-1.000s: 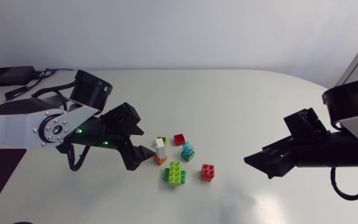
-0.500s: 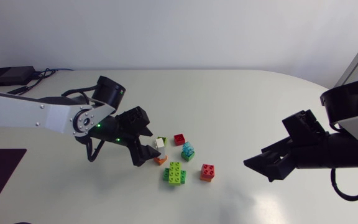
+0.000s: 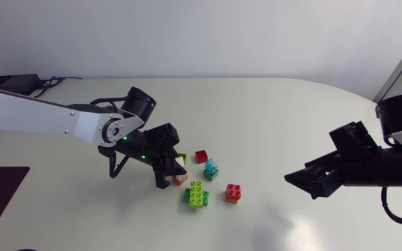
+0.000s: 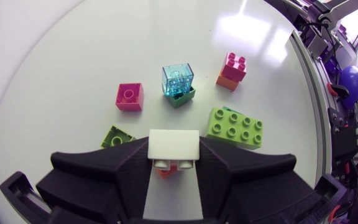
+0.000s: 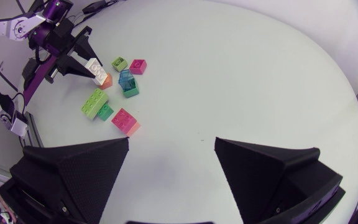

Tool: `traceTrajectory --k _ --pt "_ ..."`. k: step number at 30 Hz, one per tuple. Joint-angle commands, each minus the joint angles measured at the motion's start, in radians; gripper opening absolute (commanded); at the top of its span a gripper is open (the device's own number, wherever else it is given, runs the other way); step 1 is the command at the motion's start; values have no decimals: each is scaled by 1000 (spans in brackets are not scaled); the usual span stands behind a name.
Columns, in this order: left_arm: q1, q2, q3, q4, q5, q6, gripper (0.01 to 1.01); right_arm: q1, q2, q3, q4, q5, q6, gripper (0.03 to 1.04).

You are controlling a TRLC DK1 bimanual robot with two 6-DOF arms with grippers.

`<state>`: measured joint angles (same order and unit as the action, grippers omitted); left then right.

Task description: Sort duplo bricks by size, large to the right and small to the left

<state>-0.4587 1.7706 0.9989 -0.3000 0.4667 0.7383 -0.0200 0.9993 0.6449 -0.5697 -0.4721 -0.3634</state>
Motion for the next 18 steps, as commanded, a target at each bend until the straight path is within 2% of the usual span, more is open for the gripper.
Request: traceTrajectory --k 1,4,9,18 --pt "-14 4 32 -34 10 44 141 -37 -5 -39 -4 -23 -43 997" --pt "-26 -20 49 -34 12 32 141 -61 -8 -51 -4 -40 -58 997" --pt "-94 -69 115 -33 15 -33 143 -87 -41 -80 -6 -46 -80 997" --pt "-247 122 360 -10 33 -112 151 -152 -143 -113 -62 -42 -141 997"
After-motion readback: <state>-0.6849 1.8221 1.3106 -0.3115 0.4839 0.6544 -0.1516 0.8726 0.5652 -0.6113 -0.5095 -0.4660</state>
